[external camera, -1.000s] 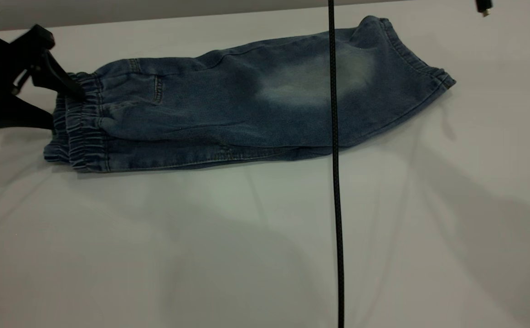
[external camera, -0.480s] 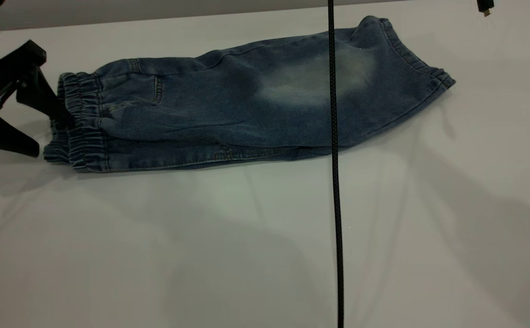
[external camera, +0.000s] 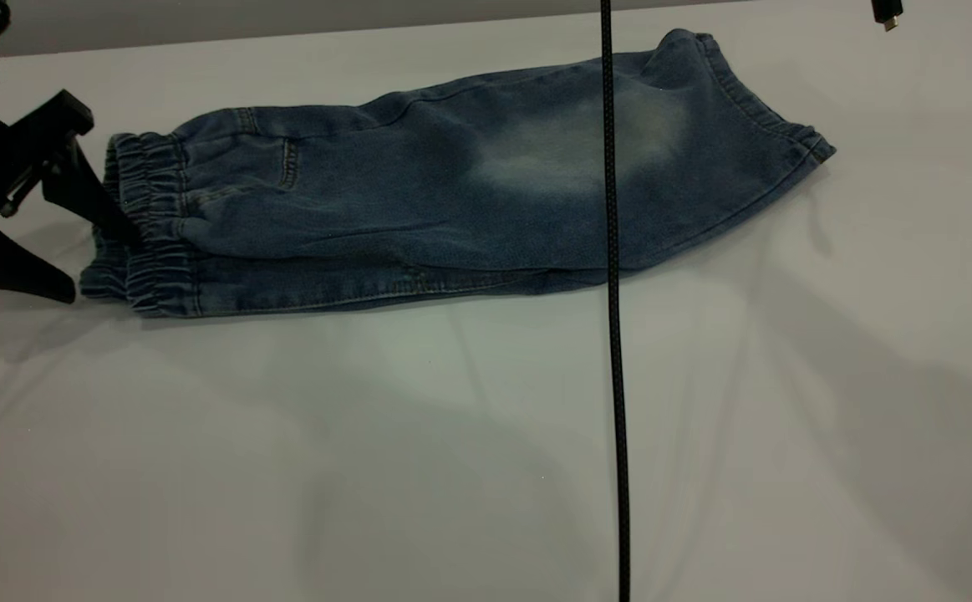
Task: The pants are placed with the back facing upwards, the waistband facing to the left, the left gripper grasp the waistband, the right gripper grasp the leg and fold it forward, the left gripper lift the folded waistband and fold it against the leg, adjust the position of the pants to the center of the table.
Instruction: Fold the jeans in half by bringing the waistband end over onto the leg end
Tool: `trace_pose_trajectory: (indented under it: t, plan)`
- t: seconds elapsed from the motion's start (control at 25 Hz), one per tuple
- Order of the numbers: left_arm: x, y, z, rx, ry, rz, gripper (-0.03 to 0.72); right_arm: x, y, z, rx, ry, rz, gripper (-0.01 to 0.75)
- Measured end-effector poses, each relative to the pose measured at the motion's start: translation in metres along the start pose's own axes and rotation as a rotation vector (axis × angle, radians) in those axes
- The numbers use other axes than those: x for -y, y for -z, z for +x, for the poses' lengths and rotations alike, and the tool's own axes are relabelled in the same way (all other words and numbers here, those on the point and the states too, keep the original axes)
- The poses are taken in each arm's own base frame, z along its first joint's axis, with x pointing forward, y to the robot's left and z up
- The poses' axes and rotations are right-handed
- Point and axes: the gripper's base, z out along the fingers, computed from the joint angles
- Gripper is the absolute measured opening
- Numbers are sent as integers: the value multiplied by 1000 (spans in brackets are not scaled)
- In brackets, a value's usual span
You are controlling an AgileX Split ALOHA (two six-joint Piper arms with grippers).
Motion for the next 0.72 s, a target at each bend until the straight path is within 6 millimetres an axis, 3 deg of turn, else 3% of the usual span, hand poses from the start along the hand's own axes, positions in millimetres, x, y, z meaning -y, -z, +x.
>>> trace_pose_trajectory:
  t: [0.2,0.44,0.52,0.72]
  plan:
    - [-2,-13,1,-5,-10,-11,497,0,0,0,2,-1,0,495]
    - [15,-30,7,12,-28,7,477,0,0,0,3,-3,0,495]
    - [20,-36,10,10,-23,8,421,0,0,0,-4,-3,-2,495]
    - [25,-39,13,19,-45,-2,138,0,-1,2,-21,-2,-6,495]
